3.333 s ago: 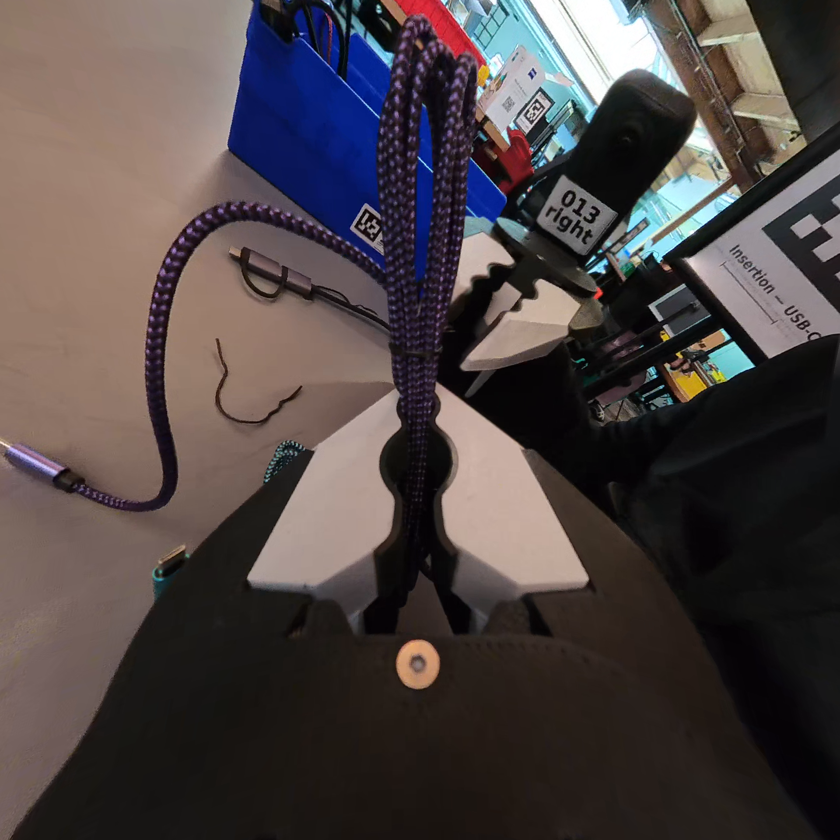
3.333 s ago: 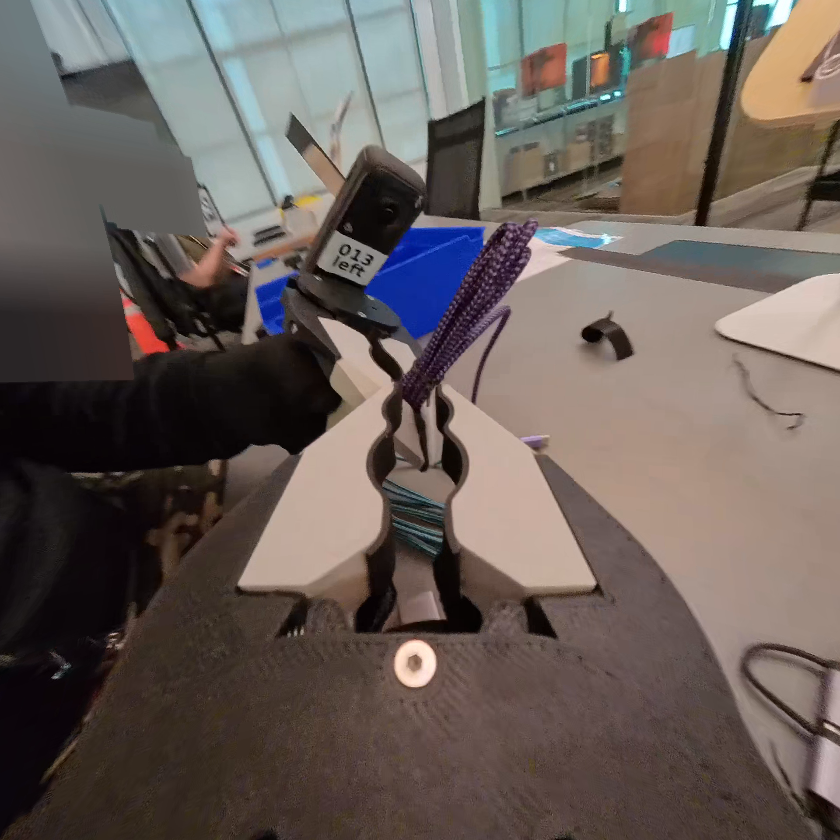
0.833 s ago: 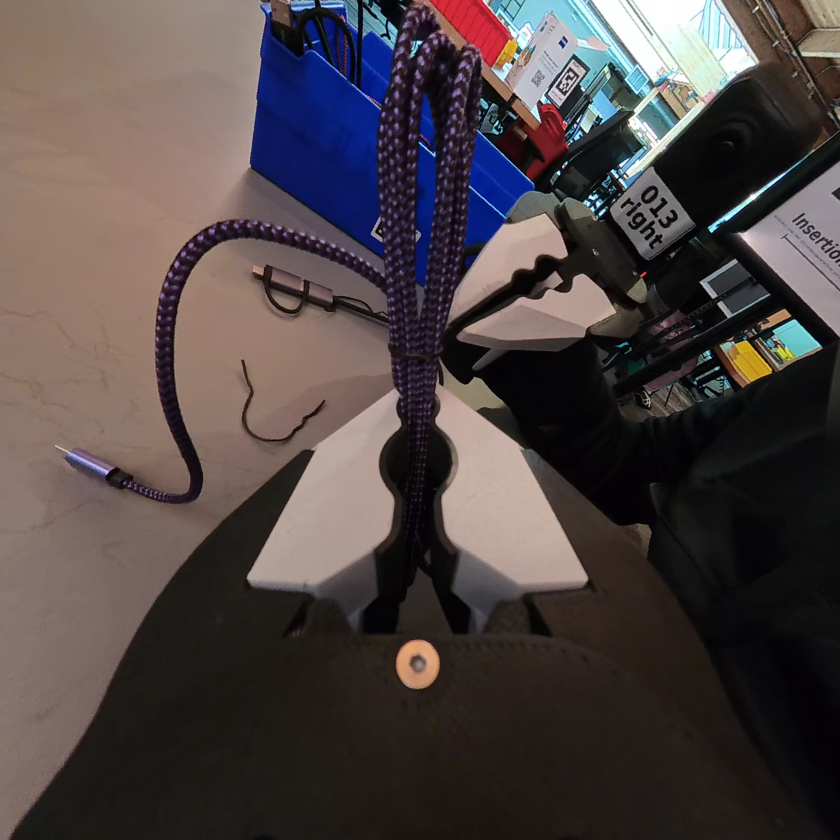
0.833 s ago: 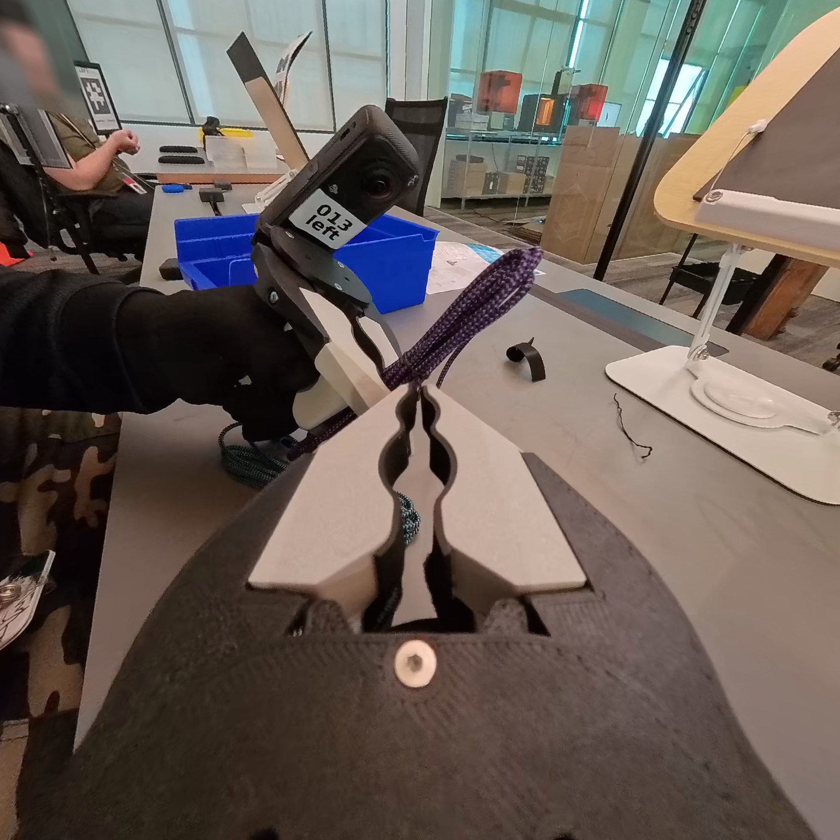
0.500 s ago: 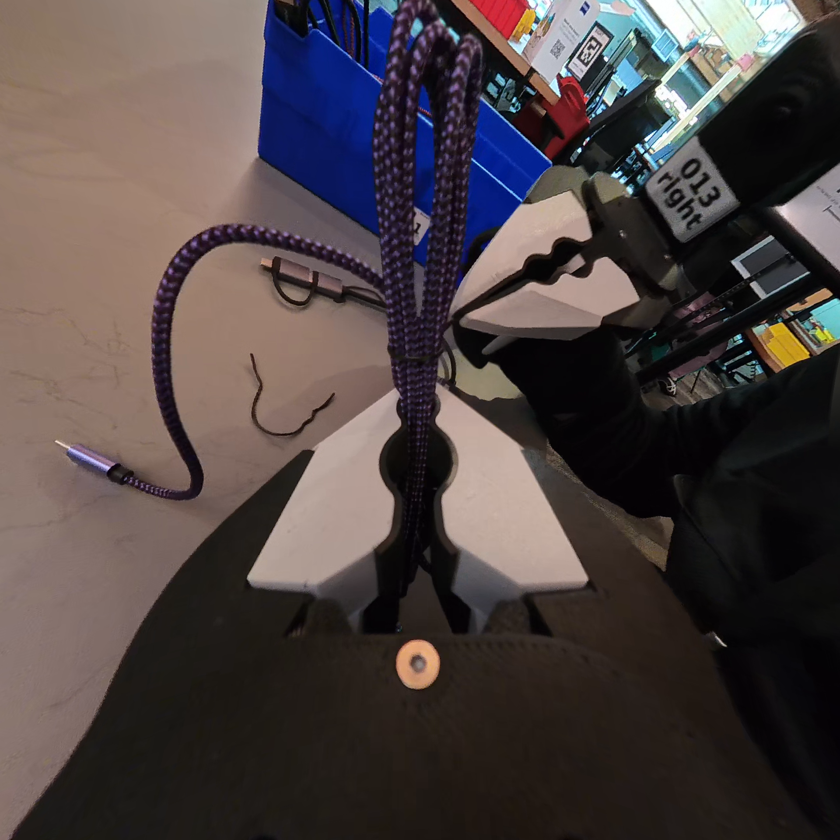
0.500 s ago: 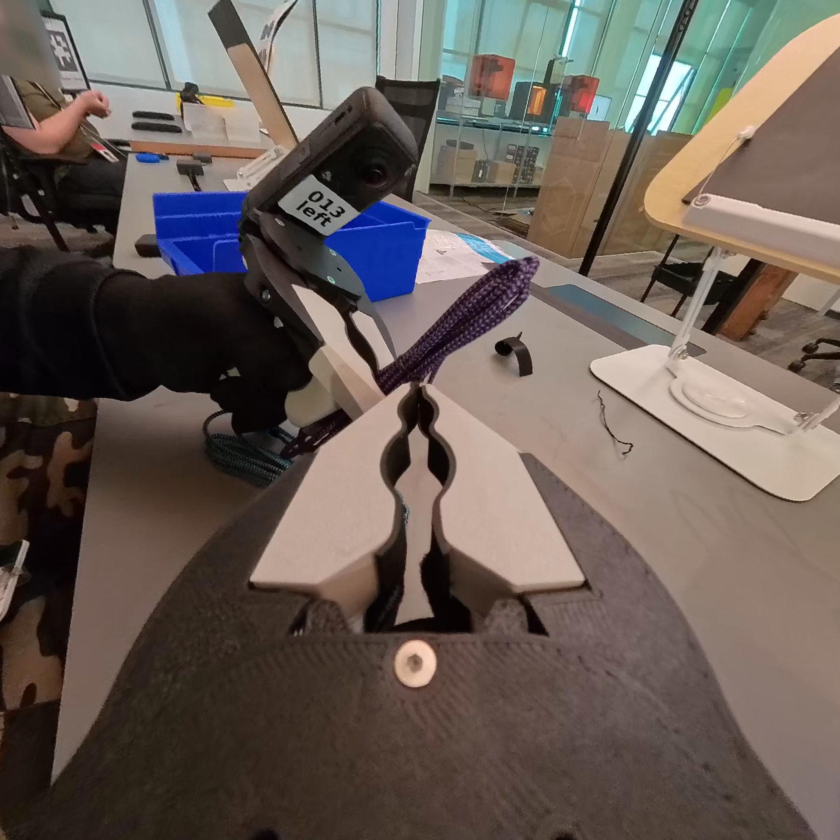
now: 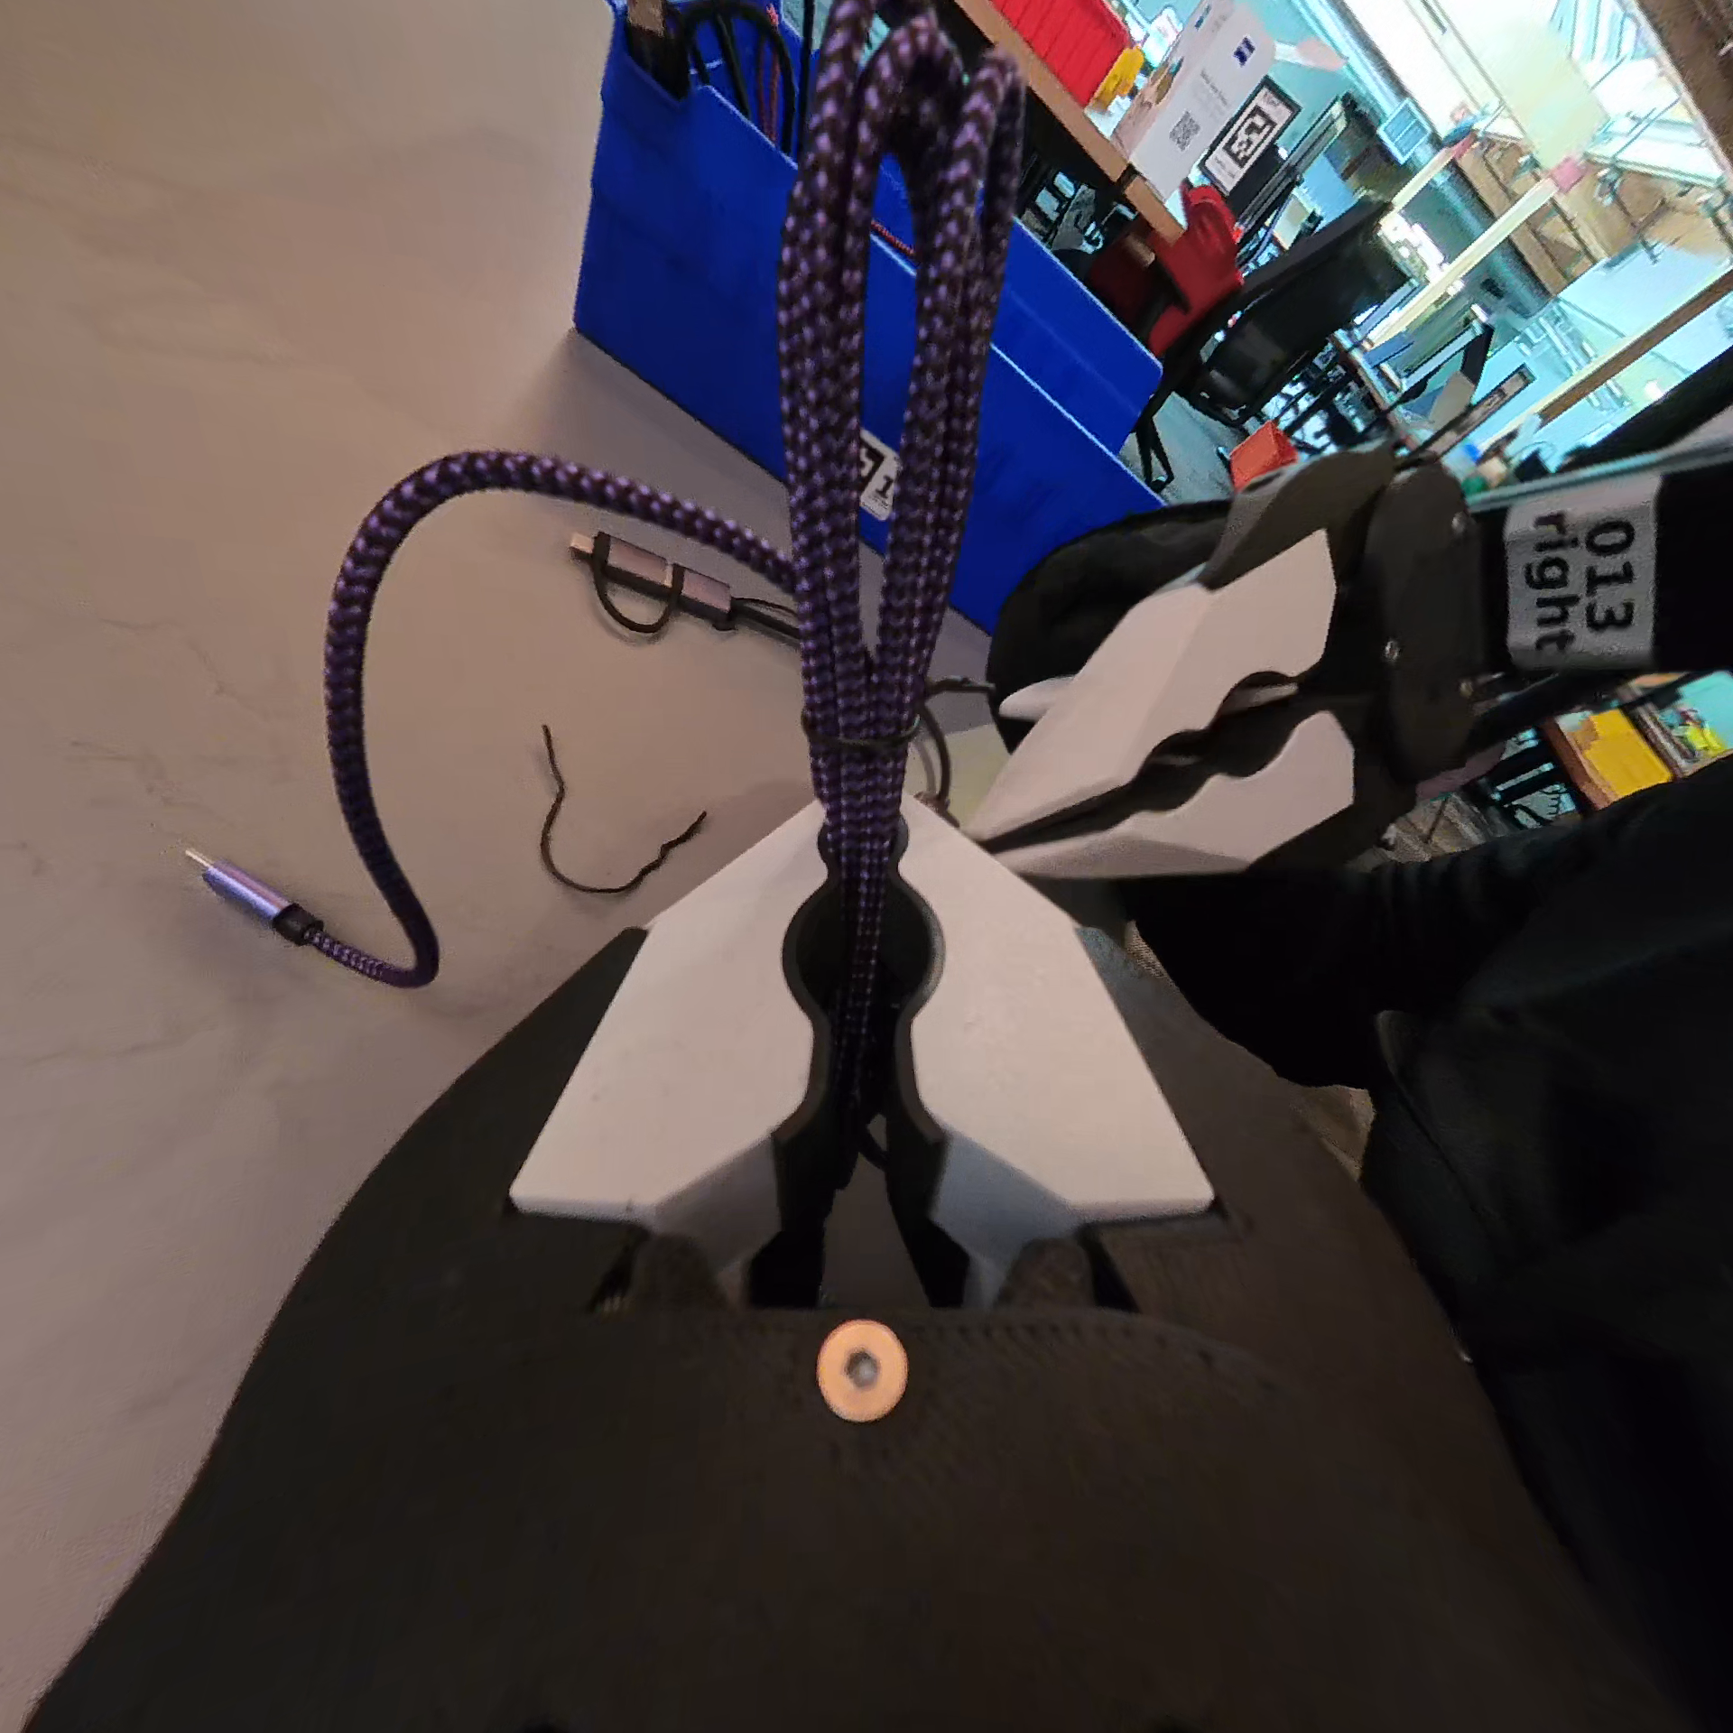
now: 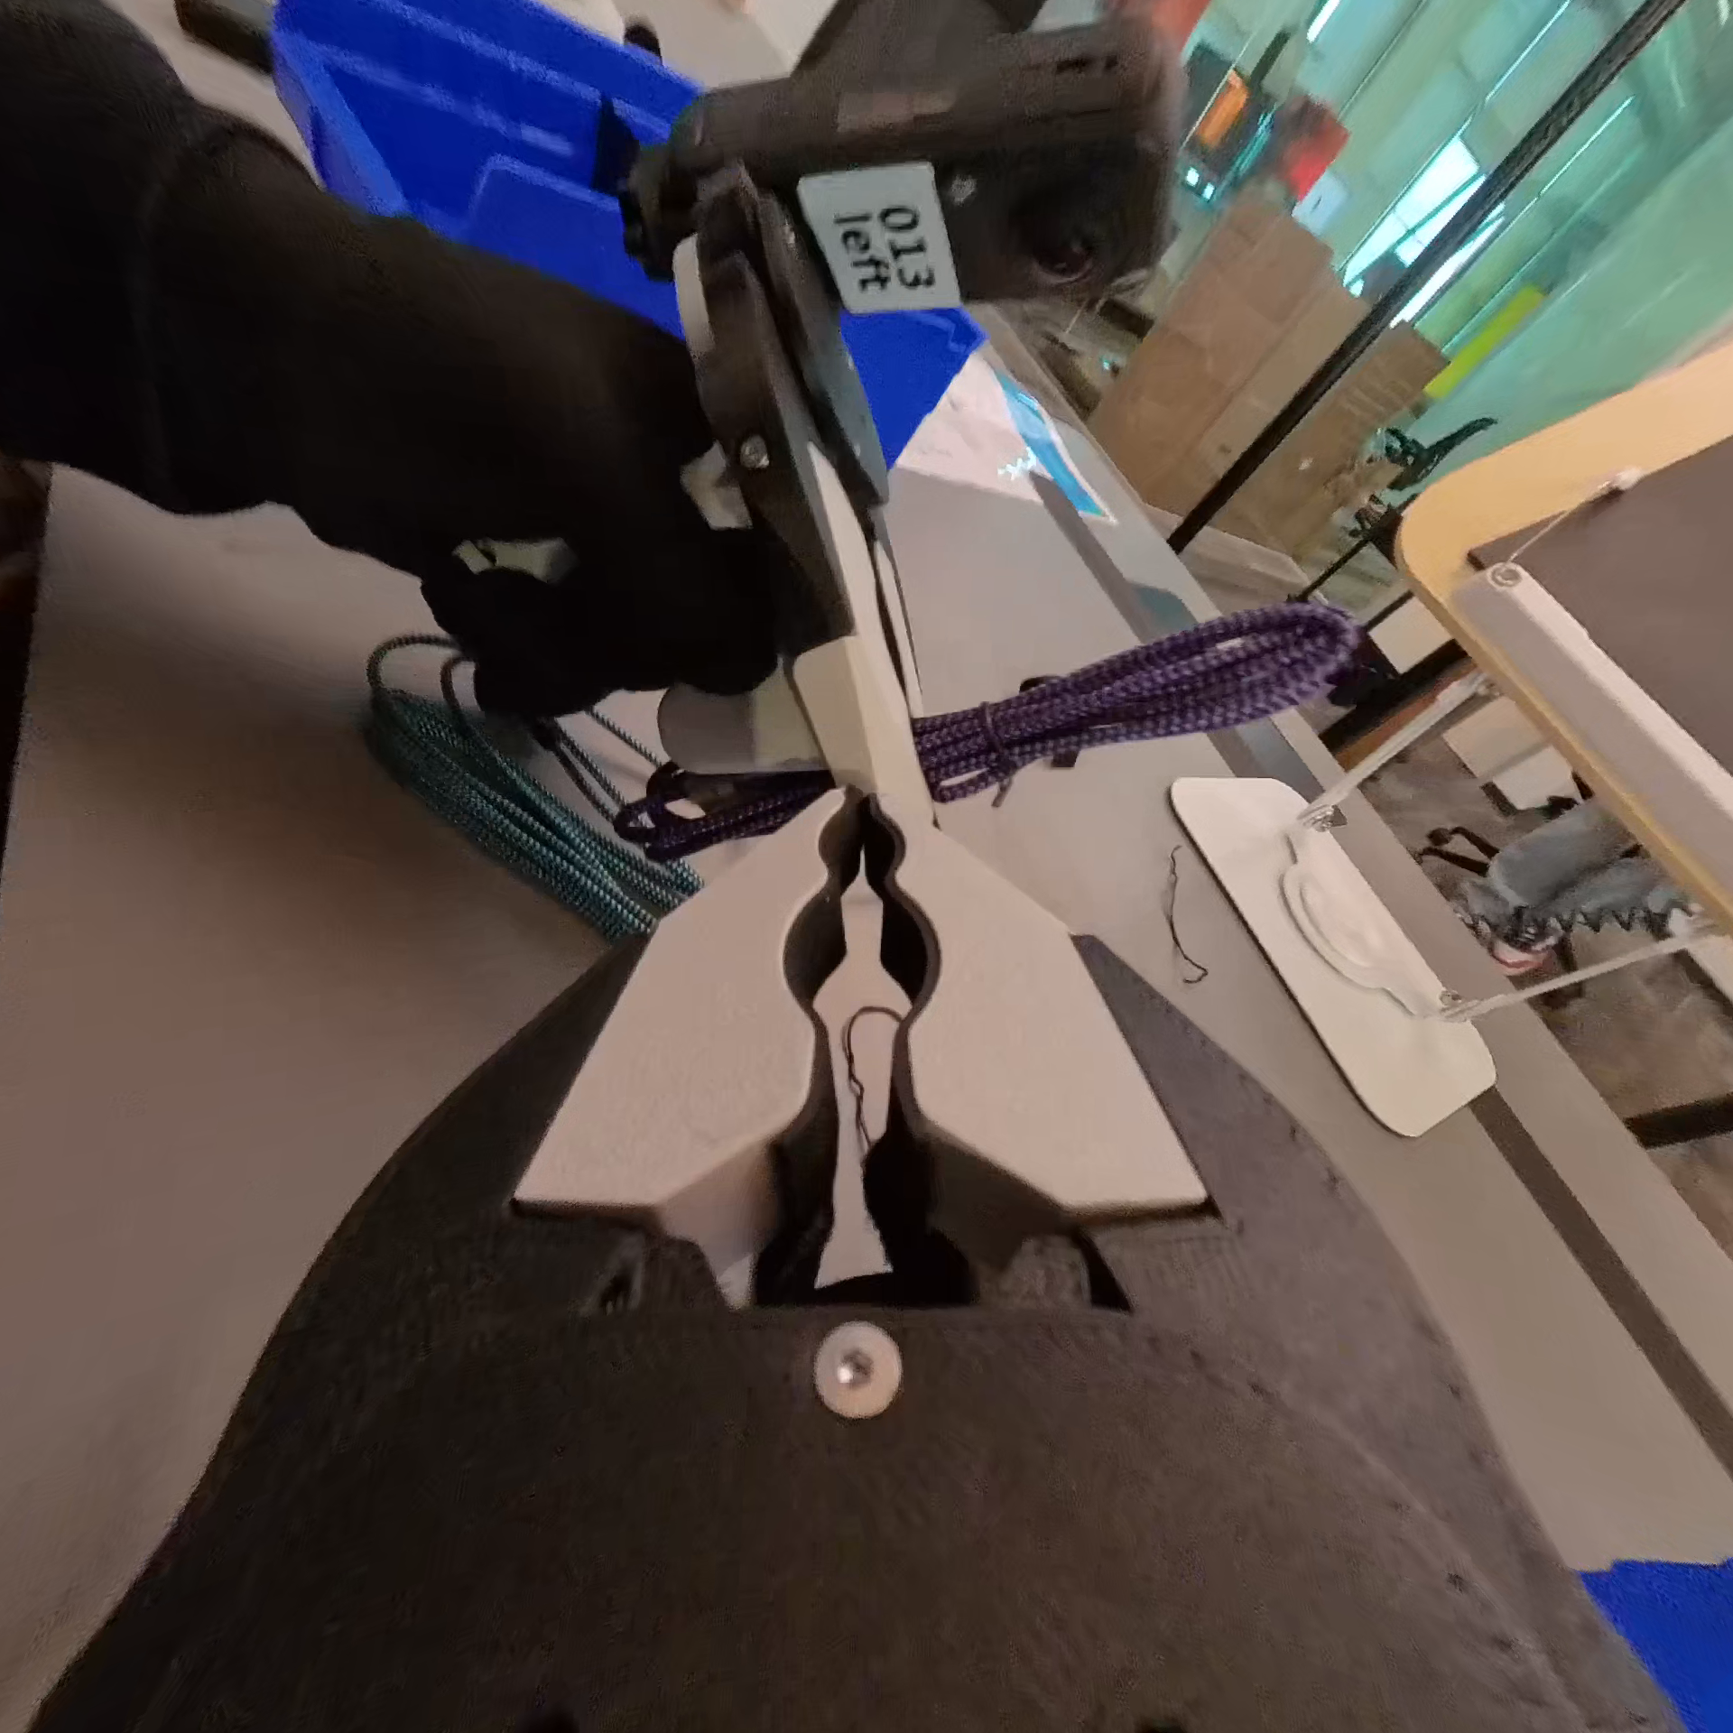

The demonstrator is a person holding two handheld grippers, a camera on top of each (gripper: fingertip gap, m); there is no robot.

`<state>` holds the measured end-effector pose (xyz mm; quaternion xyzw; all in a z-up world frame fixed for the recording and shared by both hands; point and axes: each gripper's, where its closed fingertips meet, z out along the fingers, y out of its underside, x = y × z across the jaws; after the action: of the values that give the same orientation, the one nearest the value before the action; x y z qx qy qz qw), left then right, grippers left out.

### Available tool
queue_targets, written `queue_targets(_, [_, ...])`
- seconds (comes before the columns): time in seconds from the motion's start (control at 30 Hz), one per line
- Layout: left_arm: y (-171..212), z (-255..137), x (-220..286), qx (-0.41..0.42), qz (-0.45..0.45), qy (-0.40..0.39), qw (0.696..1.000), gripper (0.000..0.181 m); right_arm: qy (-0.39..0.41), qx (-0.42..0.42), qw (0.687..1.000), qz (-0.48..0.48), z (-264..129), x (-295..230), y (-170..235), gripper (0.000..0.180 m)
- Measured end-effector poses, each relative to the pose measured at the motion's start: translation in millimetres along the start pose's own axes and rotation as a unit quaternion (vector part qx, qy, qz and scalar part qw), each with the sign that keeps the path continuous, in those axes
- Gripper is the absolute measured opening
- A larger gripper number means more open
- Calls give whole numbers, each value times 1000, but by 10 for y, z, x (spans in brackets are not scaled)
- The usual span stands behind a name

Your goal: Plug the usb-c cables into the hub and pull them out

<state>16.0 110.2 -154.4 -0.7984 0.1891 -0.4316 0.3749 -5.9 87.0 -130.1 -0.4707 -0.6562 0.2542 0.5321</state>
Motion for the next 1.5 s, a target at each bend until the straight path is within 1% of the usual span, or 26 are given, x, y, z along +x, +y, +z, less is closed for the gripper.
queue_targets(0.1, [7, -18, -10, -1, 13, -11, 1000, 0, 4, 77, 993, 87, -130, 160, -133, 0])
queue_targets(0.17, [4, -13, 11, 1, 19, -8, 1000, 0, 8, 85, 989, 121, -174, 263, -112, 0])
queue_targets(0.27, [18, 11, 15, -3, 22, -7, 1000, 0, -5, 84, 987, 140, -154, 265, -77, 0])
queue_targets(0.3, [16, 12, 15, -2, 21, -7, 1000, 0, -6, 85, 986, 143, -147, 259, -72, 0])
queue_targets(0.33, [13, 12, 17, -1, 21, -6, 1000, 0, -5, 81, 986, 146, -138, 261, -57, 6])
queue_targets(0.37, [13, 12, 18, -1, 21, -6, 1000, 0, -4, 79, 986, 147, -131, 259, -44, 6])
queue_targets(0.57, [37, 28, 21, -6, 20, -4, 1000, 0, -6, 77, 987, 142, -119, 243, -31, 0])
queue_targets(0.93, [67, 50, 31, -16, 36, -11, 999, 0, -1, 62, 989, 138, -106, 254, 6, 0])
queue_targets(1.13, [40, 31, 30, -9, 32, -10, 999, 0, -16, 79, 985, 151, -140, 229, -16, 0])
queue_targets(1.17, [44, 33, 28, -9, 32, -10, 999, 0, -15, 79, 985, 151, -141, 230, -7, 1])
queue_targets(1.2, [47, 36, 30, -10, 32, -9, 999, 0, -12, 77, 985, 152, -137, 239, 4, 8])
queue_targets(1.33, [55, 50, 33, -11, 32, -8, 999, 0, -12, 73, 986, 148, -126, 227, 12, 6])
queue_targets(1.4, [51, 47, 30, -11, 31, -9, 999, 0, -14, 74, 986, 147, -127, 222, 11, 0])
queue_targets(1.5, [48, 47, 28, -10, 31, -9, 999, 0, -13, 71, 987, 145, -123, 221, 14, 0])
